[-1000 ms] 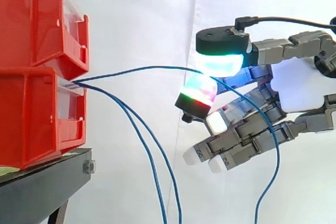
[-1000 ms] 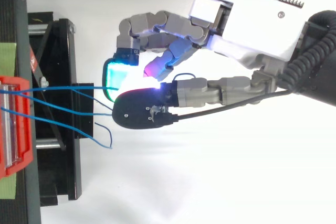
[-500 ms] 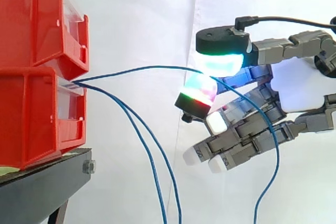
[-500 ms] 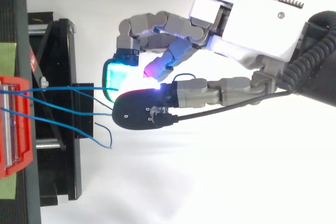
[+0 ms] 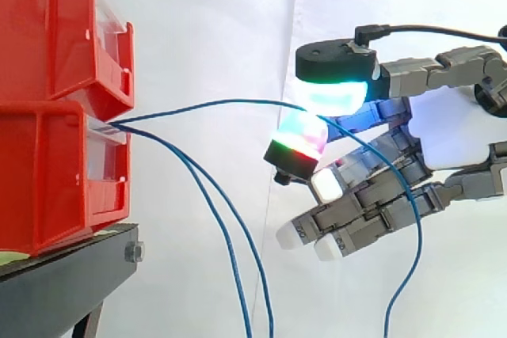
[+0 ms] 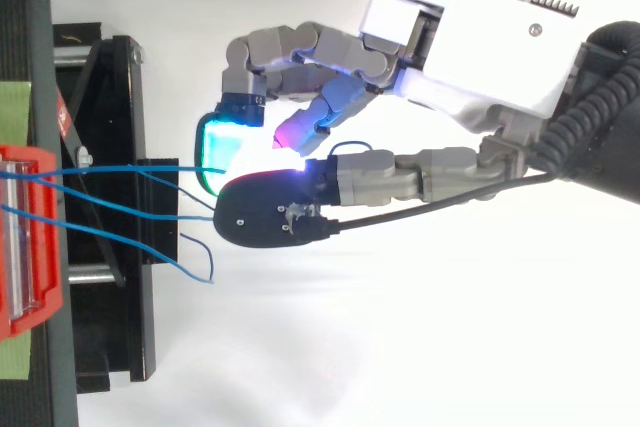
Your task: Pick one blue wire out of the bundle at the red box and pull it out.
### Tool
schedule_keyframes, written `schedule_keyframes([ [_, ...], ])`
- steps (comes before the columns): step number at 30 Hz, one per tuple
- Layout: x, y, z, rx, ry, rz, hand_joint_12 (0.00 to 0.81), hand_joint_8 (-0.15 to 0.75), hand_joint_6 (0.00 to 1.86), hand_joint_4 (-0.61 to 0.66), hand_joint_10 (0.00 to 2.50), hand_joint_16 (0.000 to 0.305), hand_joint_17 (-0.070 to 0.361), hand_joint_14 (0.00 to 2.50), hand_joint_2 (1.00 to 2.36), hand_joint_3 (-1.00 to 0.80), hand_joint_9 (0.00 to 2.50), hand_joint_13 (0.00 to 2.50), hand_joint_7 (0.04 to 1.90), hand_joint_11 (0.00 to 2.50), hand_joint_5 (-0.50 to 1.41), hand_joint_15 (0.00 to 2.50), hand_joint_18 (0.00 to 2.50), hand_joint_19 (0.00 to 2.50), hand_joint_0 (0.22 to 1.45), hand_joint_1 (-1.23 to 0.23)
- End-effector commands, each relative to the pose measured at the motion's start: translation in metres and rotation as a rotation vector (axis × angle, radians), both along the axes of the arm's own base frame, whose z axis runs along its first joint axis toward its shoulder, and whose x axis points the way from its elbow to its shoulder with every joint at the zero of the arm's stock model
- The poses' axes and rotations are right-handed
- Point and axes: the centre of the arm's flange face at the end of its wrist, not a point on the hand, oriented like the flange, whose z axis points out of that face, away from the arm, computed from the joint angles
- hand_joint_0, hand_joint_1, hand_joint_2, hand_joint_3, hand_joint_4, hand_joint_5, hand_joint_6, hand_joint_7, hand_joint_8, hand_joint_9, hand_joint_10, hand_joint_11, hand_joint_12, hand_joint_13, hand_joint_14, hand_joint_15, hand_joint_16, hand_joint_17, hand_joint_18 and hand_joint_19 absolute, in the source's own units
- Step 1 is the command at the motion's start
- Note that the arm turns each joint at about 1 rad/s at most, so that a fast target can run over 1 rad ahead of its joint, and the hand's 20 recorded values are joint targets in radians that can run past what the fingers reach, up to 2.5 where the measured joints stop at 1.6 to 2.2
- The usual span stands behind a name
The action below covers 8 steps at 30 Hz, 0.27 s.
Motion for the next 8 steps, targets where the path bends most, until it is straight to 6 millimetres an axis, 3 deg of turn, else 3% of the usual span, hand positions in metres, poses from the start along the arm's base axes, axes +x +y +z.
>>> schedule_keyframes([
  [1,-0.0003,-0.0006,-0.0002,0.000,0.002,-0.001,0.368,0.244,0.66,-0.03,0.02,0.059,0.132,0.01,1.02,-0.09,0.87,0.39,1.30,0.52,-0.05,0.15,0.24,0.27,0.59,-0.74],
  [8,0.0000,0.0005,-0.0001,0.000,0.000,0.001,0.368,0.243,0.66,-0.03,0.02,0.059,0.132,0.01,1.02,-0.09,0.87,0.39,1.31,0.53,-0.05,0.15,0.25,0.27,0.59,-0.75],
])
